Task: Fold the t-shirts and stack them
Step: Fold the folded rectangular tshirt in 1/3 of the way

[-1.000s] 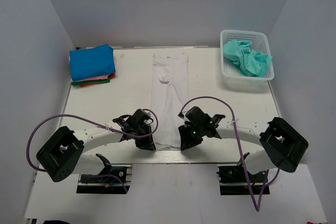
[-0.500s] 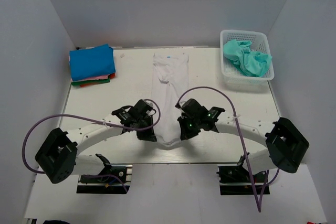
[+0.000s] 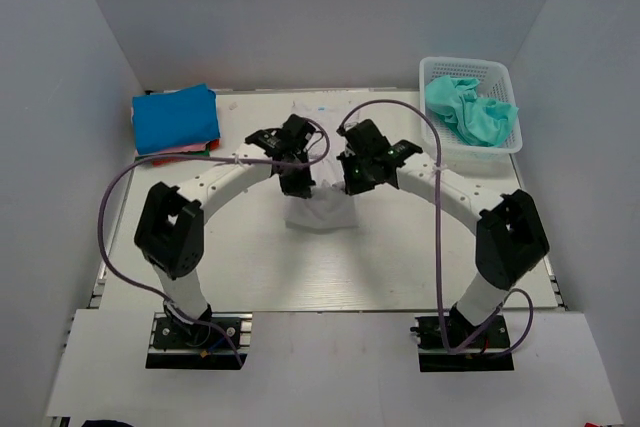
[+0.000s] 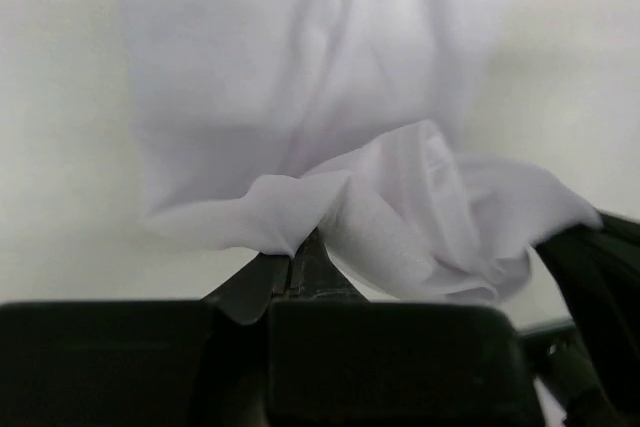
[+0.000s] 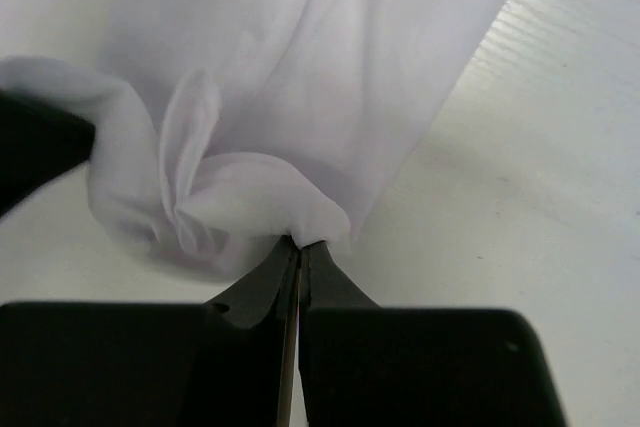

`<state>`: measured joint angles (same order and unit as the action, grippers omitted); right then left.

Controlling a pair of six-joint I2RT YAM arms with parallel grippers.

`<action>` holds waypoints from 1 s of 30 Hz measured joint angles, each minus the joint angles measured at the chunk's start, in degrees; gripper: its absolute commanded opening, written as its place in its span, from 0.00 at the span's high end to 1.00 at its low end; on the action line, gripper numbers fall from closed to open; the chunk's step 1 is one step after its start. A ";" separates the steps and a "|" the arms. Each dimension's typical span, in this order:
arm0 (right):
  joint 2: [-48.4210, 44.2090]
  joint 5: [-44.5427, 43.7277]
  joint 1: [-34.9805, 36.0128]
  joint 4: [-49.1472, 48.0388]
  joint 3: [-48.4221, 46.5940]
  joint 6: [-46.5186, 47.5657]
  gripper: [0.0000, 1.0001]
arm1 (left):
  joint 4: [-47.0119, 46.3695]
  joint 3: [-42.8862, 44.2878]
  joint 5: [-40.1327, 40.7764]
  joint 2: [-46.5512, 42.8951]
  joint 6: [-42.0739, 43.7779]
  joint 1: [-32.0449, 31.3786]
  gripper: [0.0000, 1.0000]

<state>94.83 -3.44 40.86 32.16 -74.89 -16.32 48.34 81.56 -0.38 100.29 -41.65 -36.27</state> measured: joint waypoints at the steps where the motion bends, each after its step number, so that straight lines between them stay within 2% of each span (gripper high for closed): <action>1: 1.09 0.22 -0.90 0.11 -1.18 0.57 1.00 | 0.24 1.27 0.33 1.57 0.20 1.16 1.00; 6: 7.43 0.59 -3.30 0.83 -7.87 2.67 1.00 | 0.09 5.60 -0.07 6.60 2.12 6.25 1.00; 12: 12.52 2.73 -5.75 0.79 -13.33 3.04 1.00 | -3.06 10.16 -2.08 9.77 5.11 8.41 1.00; 22: 16.13 4.72 -8.94 0.57 -18.97 3.06 1.00 | -7.26 14.93 -5.64 13.51 7.56 11.21 1.00; 30: 19.06 5.95 -10.34 -0.61 -19.82 2.60 1.00 | -8.28 17.18 -8.26 17.73 8.61 13.42 1.00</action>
<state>113.89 2.50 30.52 31.55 -94.72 -13.72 40.05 98.74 -8.64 118.02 -33.04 -22.85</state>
